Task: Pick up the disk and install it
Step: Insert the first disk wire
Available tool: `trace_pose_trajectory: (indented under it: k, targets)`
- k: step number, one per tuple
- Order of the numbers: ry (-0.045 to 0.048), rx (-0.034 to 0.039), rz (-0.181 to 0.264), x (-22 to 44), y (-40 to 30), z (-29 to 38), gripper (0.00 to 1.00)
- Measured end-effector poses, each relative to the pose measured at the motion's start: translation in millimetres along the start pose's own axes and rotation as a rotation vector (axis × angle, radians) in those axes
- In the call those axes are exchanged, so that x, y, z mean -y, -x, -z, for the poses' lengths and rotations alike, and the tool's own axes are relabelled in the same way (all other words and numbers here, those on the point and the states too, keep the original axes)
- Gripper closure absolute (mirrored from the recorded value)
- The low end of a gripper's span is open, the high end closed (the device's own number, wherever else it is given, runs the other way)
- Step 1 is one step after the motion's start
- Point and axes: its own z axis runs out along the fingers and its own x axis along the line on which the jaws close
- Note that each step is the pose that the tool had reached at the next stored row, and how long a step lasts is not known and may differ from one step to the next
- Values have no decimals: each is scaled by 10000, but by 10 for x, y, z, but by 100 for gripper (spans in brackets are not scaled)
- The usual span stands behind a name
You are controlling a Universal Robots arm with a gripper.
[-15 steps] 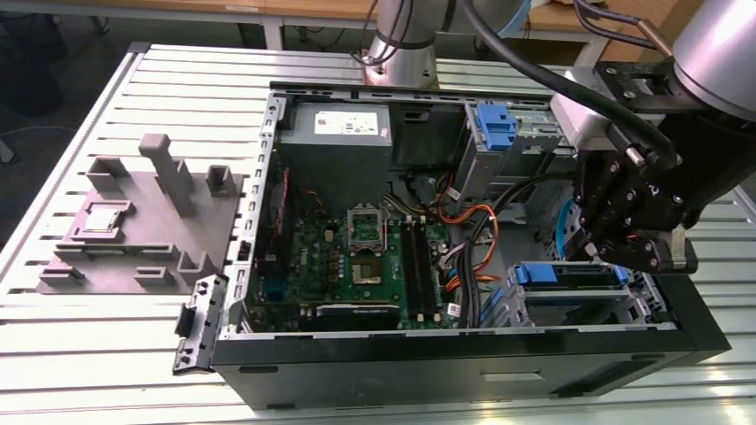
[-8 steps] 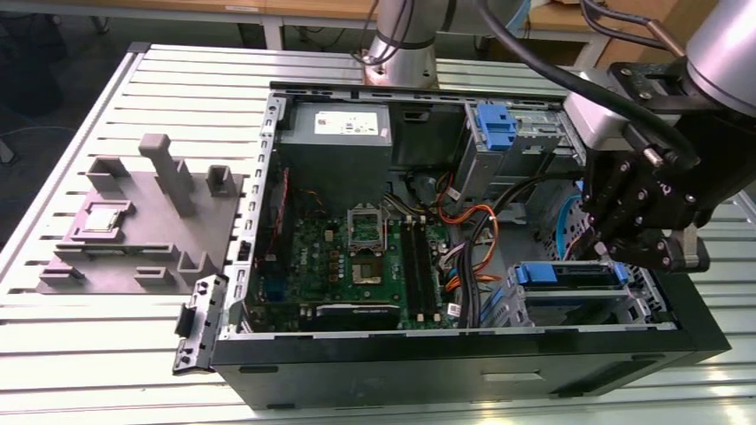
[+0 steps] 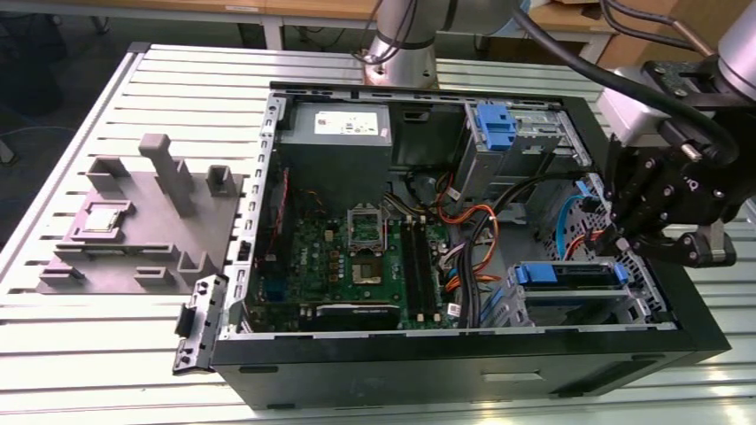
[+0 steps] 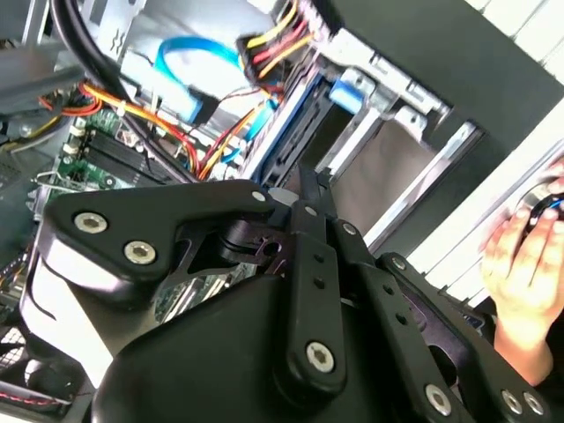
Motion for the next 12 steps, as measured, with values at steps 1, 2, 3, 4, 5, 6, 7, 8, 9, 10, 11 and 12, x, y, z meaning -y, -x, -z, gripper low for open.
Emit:
trace_pose_trajectory:
  k: [1,2,3,4,5,6,7,8,9,10,11,12]
  targets:
    - [1,-1,-1,15,2,-1,88]
    - [1,-2,1,21,3,-1,88]
    - [0,-2,0,21,3,-1,88]
    - [0,-1,0,21,3,-1,88]
    - [0,-1,8,21,3,-1,88]
    - [0,-1,21,21,3,-2,88]
    - [0,0,22,21,3,-2,88]
    - [1,0,32,21,3,-2,88]
    - [1,-1,41,21,3,-2,88]
    - [1,0,41,21,3,-2,88]
    - [1,0,42,21,3,-2,88]
    - [1,0,42,21,3,-2,88]
